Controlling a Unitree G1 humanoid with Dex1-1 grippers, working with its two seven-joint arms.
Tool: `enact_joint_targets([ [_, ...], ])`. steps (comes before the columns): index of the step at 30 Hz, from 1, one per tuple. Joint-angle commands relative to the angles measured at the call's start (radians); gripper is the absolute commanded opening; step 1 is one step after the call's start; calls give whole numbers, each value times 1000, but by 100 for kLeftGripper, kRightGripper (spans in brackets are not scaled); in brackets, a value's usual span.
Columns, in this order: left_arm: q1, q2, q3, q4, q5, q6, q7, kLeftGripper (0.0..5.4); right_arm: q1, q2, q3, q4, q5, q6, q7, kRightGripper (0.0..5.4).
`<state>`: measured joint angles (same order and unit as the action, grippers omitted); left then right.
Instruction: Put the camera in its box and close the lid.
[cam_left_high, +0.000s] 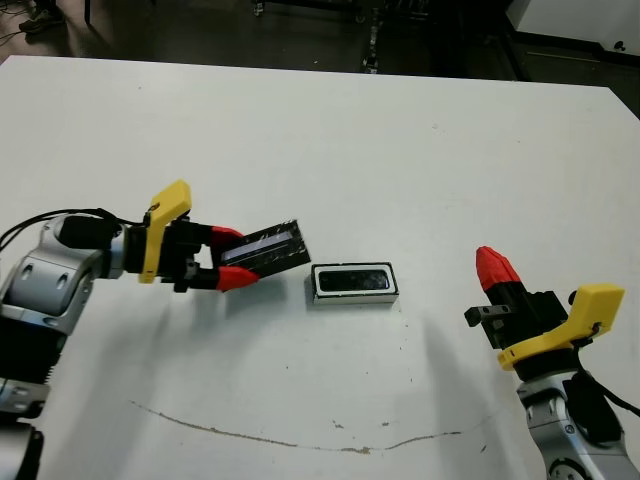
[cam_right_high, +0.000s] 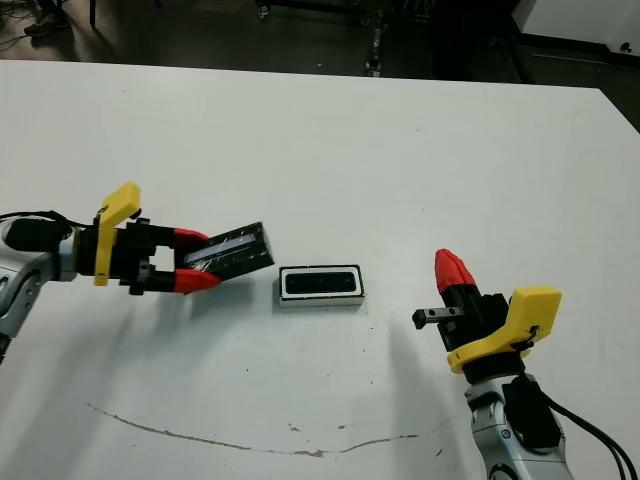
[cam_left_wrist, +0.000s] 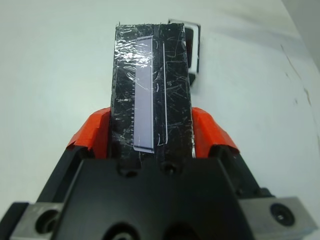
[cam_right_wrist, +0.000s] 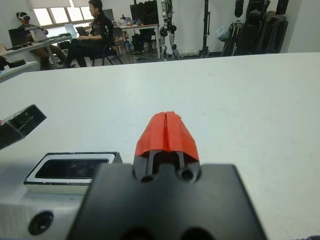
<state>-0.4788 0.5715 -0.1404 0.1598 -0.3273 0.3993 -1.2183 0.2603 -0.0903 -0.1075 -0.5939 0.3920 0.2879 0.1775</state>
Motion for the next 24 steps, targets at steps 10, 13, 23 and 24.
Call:
enact_joint_targets([
  [10,6,-84,-65,-29,14,67,102,319,14,-8,-1,-3,6,7,-3,0],
  [13,6,-97,-84,-25,17,72,106,319,15,-7,-2,-5,10,11,-4,0],
  [23,20,-135,-128,-16,32,73,119,319,17,-11,0,-7,13,15,-5,0],
  [24,21,-139,-130,-13,31,74,121,319,17,-10,-1,-8,16,17,-5,0],
])
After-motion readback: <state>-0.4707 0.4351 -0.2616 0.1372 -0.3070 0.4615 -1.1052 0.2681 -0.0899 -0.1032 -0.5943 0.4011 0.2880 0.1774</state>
